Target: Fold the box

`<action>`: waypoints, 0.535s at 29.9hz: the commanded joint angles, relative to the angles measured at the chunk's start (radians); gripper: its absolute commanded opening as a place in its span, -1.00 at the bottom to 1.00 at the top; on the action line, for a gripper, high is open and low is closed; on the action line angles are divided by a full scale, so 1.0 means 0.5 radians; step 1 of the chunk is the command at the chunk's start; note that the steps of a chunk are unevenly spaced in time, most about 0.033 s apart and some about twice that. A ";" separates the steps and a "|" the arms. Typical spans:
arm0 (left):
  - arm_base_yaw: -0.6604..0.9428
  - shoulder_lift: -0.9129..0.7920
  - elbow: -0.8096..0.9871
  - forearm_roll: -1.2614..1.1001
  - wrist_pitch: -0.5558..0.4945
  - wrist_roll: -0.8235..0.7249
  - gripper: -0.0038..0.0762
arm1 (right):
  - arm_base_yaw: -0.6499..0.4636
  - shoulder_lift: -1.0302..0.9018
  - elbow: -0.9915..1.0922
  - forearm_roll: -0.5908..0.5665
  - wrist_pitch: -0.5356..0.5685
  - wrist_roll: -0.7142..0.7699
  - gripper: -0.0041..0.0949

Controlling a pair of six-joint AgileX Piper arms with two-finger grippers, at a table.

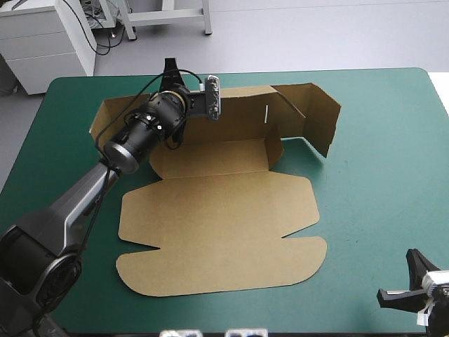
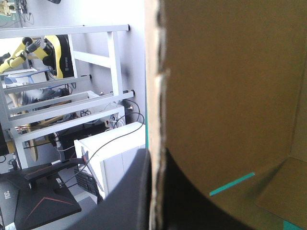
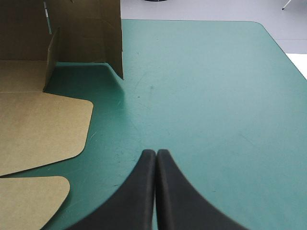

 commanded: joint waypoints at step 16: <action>-0.361 -0.492 1.082 1.954 -0.362 -1.838 -0.92 | -0.011 -0.043 -0.054 -0.019 -0.146 -0.007 -0.96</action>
